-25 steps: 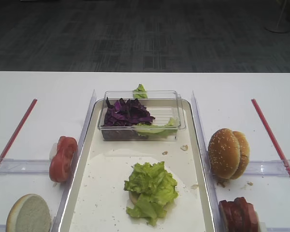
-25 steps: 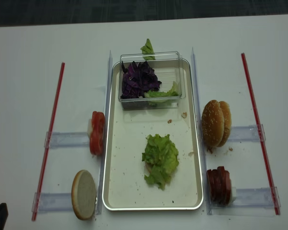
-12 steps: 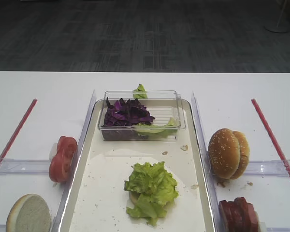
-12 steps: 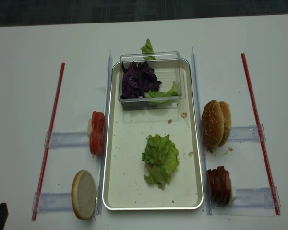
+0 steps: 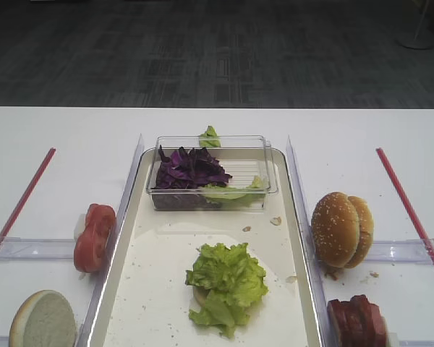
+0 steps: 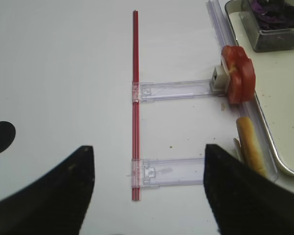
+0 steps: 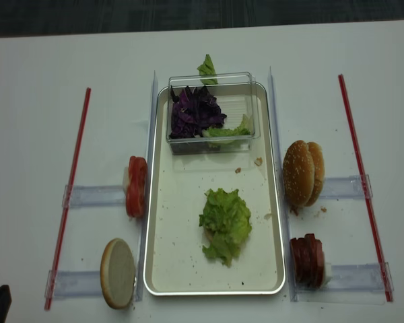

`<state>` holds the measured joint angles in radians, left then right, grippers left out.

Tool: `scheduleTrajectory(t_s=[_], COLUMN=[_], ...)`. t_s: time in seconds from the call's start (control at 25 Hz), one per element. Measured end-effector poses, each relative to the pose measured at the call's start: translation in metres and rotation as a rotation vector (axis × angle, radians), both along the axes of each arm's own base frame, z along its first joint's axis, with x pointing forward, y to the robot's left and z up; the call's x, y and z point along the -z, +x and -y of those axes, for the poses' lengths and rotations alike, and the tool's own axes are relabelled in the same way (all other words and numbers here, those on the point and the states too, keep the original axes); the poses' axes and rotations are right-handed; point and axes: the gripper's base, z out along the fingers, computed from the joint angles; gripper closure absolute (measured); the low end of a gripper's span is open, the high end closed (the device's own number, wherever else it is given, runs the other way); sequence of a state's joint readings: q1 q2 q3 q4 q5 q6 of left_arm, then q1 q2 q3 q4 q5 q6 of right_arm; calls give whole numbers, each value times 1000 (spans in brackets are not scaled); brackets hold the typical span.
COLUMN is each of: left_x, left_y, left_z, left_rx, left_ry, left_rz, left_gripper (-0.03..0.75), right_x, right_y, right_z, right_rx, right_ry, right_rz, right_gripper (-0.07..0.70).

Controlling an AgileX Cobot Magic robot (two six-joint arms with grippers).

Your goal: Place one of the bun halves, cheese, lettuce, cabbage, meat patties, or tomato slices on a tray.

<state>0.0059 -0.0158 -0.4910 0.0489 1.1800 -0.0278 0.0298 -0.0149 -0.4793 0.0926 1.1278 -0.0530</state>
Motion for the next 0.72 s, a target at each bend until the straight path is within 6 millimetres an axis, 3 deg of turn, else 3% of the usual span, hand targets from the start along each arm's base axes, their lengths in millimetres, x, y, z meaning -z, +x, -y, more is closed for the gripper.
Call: scheduleTrajectory(t_s=[0.72], left_x=[0], left_y=[0], left_z=[0], left_rx=[0], left_ry=[0], left_rz=[0], left_gripper=[277], right_x=[0], right_y=[0], right_z=[2], right_rx=[18], right_ry=[-4], right_rz=[-1], right_gripper=[150])
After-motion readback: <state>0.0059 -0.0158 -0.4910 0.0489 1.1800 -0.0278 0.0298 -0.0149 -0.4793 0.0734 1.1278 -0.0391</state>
